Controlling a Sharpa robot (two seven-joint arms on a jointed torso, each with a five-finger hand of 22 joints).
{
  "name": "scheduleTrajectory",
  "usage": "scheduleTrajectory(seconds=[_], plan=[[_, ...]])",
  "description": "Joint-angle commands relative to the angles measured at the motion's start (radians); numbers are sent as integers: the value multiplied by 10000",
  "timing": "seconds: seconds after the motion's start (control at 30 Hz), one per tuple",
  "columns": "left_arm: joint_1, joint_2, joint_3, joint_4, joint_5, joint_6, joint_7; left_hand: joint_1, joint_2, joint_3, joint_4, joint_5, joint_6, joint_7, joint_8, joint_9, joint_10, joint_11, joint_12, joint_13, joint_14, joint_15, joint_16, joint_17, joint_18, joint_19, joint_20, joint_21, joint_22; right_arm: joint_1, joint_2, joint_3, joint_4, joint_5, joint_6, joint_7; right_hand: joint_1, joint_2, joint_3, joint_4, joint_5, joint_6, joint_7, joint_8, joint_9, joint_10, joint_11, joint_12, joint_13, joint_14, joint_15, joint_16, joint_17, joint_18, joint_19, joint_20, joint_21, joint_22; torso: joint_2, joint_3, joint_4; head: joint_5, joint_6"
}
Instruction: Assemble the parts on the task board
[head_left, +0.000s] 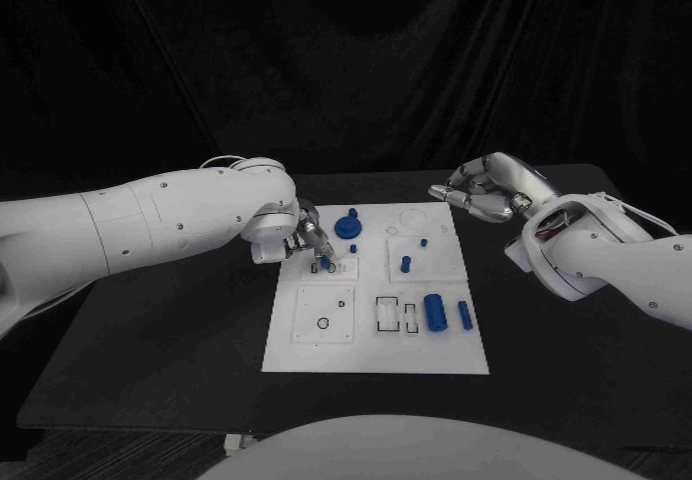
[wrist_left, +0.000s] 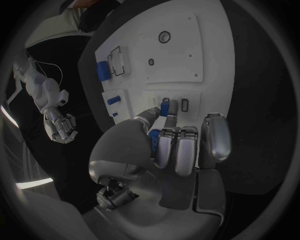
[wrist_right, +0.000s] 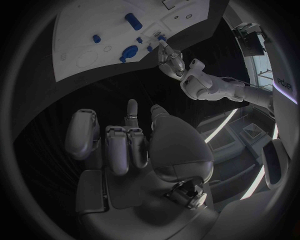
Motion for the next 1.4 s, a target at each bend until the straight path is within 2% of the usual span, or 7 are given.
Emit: scheduleTrajectory(seconds=[0.03, 0.9, 1.4], plan=[[-38, 48, 7, -13, 138, 8, 22, -276, -40, 613, -1, 106, 132, -159, -42, 314, 562, -28, -68, 2014, 1125, -124, -89, 2755, -425, -35, -45, -164, 383, -31, 3, 8, -3, -62, 49, -167, 251, -20, -264, -12, 246, -103, -26, 121, 108, 1042, -36, 166, 2711, 1084, -4, 248, 2682, 39, -57, 22, -152, 1672, 5, -4, -1, -1, -1], [-200, 115, 7, -77, -61, -311, 260, -271, -31, 674, 0, 112, 102, -154, -63, 324, 516, -27, -98, 1960, 1125, -126, -89, 2755, -418, -65, -48, -199, 362, -61, 4, 8, 0, -62, 32, -136, 260, -25, -264, -13, 249, -109, -24, 118, 107, 1042, -34, 166, 2711, 1084, -4, 248, 2682, 40, -60, 23, -160, 1670, 3, -3, -3, -3, -1], [-206, -96, 9, 214, -95, -611, 317, -279, -42, 692, 5, 113, 121, -158, -54, 339, 532, -26, -90, 1979, 1125, -127, -89, 2755, -433, -21, -49, -162, 411, -75, 6, 8, -18, -62, 57, -153, 260, -25, -264, -13, 249, -109, -24, 118, 107, 1042, -34, 166, 2711, 1084, -4, 248, 2682, 40, -60, 23, -160, 1670, 4, -6, -3, 19, -1]])
